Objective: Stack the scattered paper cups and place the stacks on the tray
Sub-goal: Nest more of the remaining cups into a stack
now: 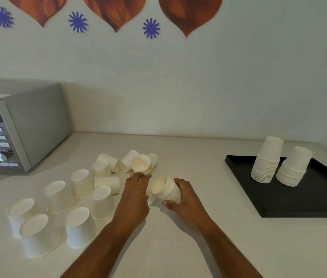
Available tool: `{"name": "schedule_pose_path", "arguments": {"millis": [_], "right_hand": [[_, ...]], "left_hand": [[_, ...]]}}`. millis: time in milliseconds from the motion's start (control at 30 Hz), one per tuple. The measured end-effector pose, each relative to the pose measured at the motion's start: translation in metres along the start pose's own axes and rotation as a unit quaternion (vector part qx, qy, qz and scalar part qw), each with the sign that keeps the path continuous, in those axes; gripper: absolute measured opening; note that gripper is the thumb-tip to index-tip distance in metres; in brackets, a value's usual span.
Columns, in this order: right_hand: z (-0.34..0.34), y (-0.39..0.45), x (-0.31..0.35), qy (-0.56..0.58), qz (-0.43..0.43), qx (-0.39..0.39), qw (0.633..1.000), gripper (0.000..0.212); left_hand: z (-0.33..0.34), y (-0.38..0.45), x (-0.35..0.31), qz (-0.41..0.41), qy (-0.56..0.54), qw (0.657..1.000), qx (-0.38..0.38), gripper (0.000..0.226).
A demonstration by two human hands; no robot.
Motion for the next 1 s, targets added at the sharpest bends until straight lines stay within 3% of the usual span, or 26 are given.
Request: {"name": "schedule_pose_path", "arguments": {"millis": [133, 233, 367, 467, 533, 700, 867, 1000], "right_hand": [[-0.003, -0.027, -0.003, 0.118, 0.034, -0.073, 0.99, 0.061], [-0.006, -0.037, 0.002, 0.105, 0.056, -0.093, 0.989, 0.06], [0.005, -0.045, 0.009, 0.085, 0.05, -0.105, 0.99, 0.072], [0.015, -0.048, 0.009, 0.086, 0.049, -0.112, 0.989, 0.078], [0.019, -0.049, 0.012, 0.079, 0.055, -0.117, 0.988, 0.073], [0.027, -0.05, 0.013, 0.125, 0.076, -0.119, 0.982, 0.053], [0.028, -0.048, 0.015, 0.087, 0.073, -0.112, 0.987, 0.067], [0.035, -0.044, 0.025, 0.065, 0.064, -0.073, 0.993, 0.046]], "left_hand": [[-0.028, -0.009, 0.002, -0.053, -0.072, 0.994, -0.068, 0.065], [-0.041, -0.014, 0.004, -0.094, -0.151, 0.978, -0.113, 0.06], [-0.034, -0.015, -0.002, -0.128, -0.363, 0.916, -0.116, 0.055], [-0.017, -0.014, -0.016, -0.115, -0.465, 0.875, -0.075, 0.056], [-0.004, -0.015, -0.024, -0.106, -0.478, 0.871, -0.04, 0.065], [0.017, -0.021, -0.022, -0.096, -0.409, 0.908, -0.005, 0.064], [0.03, -0.034, 0.002, -0.127, -0.397, 0.909, -0.006, 0.058], [0.033, -0.043, 0.012, -0.136, -0.399, 0.907, 0.013, 0.069]]}}
Point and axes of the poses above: each hand's wrist, its own y-axis towards the middle knuckle, its own z-axis out of the palm, x = y × z, the point moved 10 cm from there along y, towards the middle knuckle, and after that the axes turned 8 degrees about -z, right-handed, at the moved point
